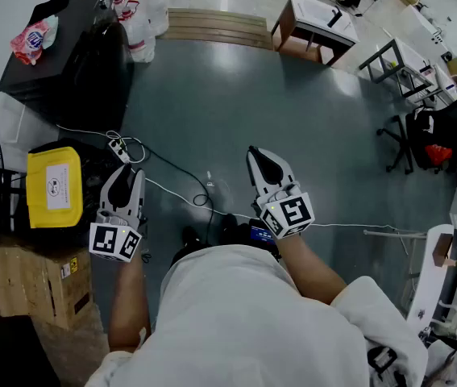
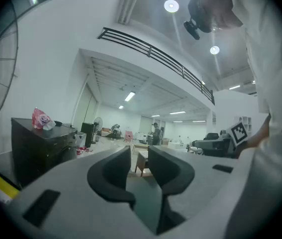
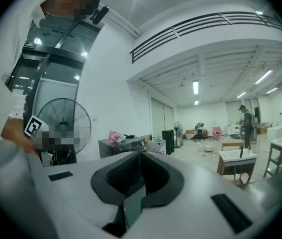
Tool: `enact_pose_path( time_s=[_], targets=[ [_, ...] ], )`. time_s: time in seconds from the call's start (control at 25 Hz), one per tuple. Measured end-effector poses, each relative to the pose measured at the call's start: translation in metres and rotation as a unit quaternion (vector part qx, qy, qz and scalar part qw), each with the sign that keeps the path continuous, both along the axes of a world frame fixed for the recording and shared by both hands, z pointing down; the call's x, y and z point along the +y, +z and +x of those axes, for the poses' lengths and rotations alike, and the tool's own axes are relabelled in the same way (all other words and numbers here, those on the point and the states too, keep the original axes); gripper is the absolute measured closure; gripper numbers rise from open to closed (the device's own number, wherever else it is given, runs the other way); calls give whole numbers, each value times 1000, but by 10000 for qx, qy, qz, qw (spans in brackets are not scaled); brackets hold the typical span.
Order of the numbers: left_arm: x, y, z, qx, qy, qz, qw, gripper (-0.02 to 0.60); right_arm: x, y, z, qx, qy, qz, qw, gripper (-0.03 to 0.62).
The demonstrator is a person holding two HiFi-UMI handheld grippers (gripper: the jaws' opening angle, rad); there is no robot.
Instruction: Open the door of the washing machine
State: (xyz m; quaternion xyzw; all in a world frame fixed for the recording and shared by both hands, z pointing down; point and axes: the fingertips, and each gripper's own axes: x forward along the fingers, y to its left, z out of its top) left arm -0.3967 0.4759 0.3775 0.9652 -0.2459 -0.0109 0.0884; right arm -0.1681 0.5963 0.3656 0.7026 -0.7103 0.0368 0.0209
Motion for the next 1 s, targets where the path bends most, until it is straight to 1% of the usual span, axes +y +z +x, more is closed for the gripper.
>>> enact_pose_path(
  time_s=[0.12,0.24,0.32,0.44,0.56,0.72,0.88,1.0],
  targets=[
    [11,-6,-5,-41,-46,61,10000,479,9,-1,0,14,-72,14,10000,558],
    [16,-9,-13,103,-242,-40,9996,479,17,-3,2,26,-146,34,9999,557],
    [22,-11,-13,167,-265,-87,9995,479,24,-4,5,55,-153,75,9998,558],
    [28,-10,-5,106,-142,-118,9998,479,29,-8,14,-5,-66,204,9998,557],
    [34,-14,7,105,-26,-56,9999,479,34,-9,17,-36,-76,284,9996,556],
    [41,-17,21,94,142,-21,9999,479,42,-7,18,-15,-81,228,9997,556],
    [45,-15,25,117,265,-90,9995,479,45,-4,20,-64,48,178,9998,556],
    [49,-12,25,88,308,-71,9995,479,50,-3,23,-68,88,177,9998,556]
  ],
)
